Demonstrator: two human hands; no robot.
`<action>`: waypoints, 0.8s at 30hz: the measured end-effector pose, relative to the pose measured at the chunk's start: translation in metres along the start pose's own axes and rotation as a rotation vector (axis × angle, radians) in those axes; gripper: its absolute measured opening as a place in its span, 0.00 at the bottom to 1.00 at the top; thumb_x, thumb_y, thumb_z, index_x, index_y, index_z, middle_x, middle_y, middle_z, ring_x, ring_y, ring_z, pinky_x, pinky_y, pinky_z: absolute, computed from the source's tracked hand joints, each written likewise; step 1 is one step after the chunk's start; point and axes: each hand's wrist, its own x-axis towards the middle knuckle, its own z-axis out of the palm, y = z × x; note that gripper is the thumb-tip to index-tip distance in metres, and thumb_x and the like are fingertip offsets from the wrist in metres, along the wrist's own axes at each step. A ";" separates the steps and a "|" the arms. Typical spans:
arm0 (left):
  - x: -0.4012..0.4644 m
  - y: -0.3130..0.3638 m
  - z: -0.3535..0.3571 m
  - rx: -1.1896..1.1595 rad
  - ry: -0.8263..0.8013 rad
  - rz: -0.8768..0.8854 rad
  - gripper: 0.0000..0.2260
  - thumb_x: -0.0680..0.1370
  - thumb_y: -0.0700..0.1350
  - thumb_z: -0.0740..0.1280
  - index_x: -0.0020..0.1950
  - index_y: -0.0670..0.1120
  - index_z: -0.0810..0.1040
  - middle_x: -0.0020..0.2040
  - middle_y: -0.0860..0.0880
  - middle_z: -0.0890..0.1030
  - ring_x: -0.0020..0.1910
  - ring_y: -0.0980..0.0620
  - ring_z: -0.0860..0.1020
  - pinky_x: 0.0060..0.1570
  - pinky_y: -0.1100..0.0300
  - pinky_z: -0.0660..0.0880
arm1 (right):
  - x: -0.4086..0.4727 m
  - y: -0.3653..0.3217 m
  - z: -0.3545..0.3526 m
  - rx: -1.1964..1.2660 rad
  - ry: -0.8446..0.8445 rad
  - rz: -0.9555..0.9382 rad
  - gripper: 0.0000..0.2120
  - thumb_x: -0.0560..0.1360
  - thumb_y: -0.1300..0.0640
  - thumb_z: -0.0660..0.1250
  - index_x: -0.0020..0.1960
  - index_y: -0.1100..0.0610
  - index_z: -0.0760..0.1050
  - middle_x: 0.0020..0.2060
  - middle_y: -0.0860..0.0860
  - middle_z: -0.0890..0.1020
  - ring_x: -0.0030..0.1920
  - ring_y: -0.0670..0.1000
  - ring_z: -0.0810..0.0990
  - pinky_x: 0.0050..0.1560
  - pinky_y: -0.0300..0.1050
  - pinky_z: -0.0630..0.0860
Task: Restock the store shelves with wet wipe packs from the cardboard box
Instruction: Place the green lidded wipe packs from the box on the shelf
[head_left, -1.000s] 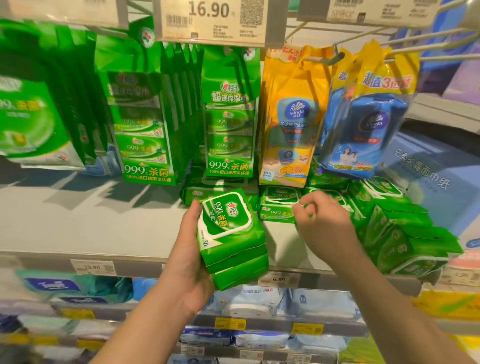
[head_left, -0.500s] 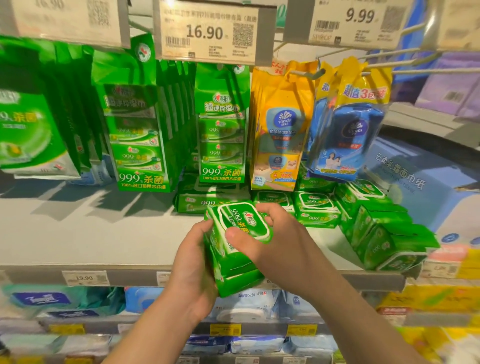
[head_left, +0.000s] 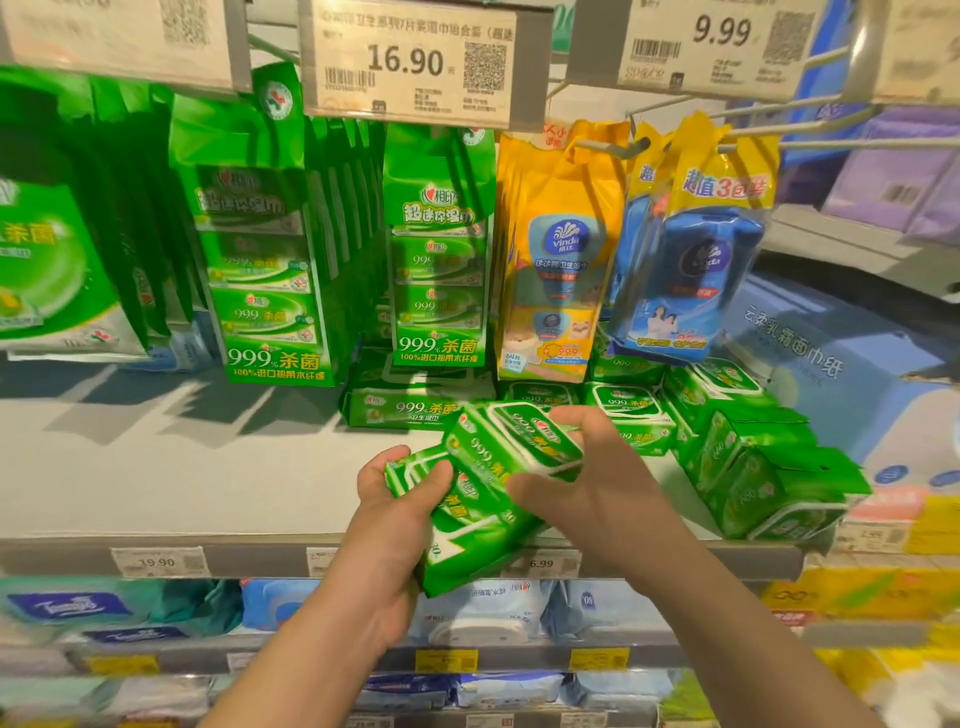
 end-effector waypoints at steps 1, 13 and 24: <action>0.001 0.001 -0.003 -0.003 0.022 -0.001 0.17 0.79 0.42 0.71 0.63 0.57 0.71 0.47 0.44 0.88 0.40 0.44 0.87 0.40 0.44 0.83 | 0.004 0.008 -0.004 0.012 0.033 0.015 0.34 0.72 0.49 0.77 0.73 0.46 0.65 0.48 0.36 0.70 0.44 0.36 0.74 0.35 0.25 0.68; 0.003 0.013 -0.008 -0.072 0.040 0.028 0.17 0.79 0.39 0.70 0.63 0.56 0.72 0.52 0.44 0.87 0.42 0.45 0.87 0.40 0.46 0.83 | 0.061 0.054 -0.010 0.022 0.149 -0.065 0.32 0.66 0.53 0.80 0.64 0.40 0.67 0.58 0.43 0.77 0.56 0.49 0.80 0.52 0.46 0.78; -0.003 0.015 -0.013 -0.070 0.059 0.030 0.20 0.80 0.40 0.70 0.67 0.57 0.71 0.54 0.44 0.87 0.48 0.42 0.86 0.39 0.48 0.83 | 0.106 0.086 -0.005 -0.189 0.231 -0.222 0.16 0.73 0.47 0.77 0.60 0.45 0.81 0.68 0.48 0.64 0.72 0.49 0.60 0.73 0.46 0.57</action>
